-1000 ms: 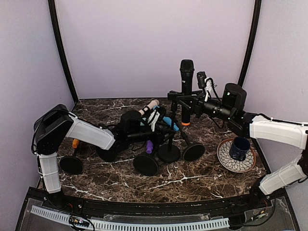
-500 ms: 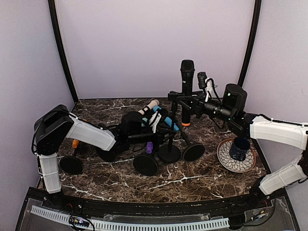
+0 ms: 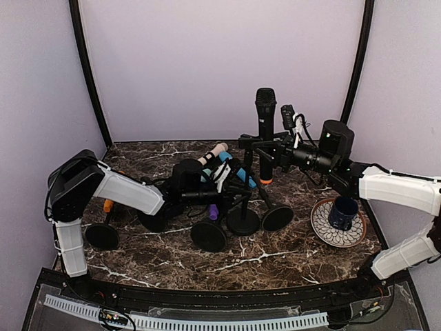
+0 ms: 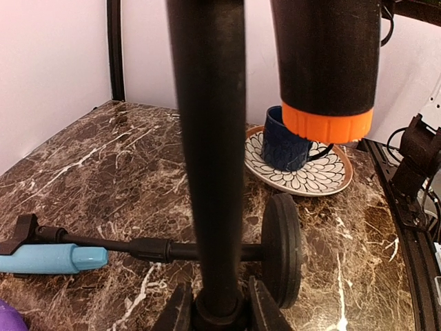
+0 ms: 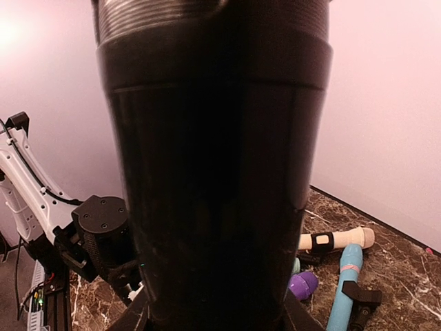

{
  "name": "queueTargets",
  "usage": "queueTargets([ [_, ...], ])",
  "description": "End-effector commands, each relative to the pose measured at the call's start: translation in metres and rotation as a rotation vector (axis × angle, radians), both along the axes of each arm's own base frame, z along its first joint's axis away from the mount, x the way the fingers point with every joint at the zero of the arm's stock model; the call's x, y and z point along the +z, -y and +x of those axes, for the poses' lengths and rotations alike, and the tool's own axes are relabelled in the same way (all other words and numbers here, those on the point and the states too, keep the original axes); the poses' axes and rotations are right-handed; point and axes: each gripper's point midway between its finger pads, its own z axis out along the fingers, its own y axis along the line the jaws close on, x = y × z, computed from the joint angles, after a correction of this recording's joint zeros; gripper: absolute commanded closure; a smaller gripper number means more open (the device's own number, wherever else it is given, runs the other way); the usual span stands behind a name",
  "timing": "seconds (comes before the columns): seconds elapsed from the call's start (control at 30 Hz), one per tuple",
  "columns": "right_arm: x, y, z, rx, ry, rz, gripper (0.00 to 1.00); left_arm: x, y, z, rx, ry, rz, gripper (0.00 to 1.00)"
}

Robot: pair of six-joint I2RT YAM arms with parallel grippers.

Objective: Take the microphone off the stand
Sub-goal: Unscrew the knob on the microphone stand.

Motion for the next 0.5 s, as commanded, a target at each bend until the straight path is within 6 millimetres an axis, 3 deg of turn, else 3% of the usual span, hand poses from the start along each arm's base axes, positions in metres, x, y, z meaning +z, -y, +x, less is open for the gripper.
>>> queueTargets([
  [0.0, 0.047, -0.003, -0.026, 0.095, 0.115, 0.088, 0.95, -0.004, 0.000, -0.035, -0.164, -0.026, 0.036, 1.00],
  [0.3, 0.050, -0.003, -0.032, 0.124, 0.119, 0.090, 0.95, -0.005, -0.001, -0.046, -0.229, -0.015, 0.041, 1.00],
  [0.47, 0.049, -0.001, -0.030, 0.104, 0.117, 0.094, 0.95, -0.001, -0.004, -0.037, -0.168, 0.006, 0.040, 0.85],
])
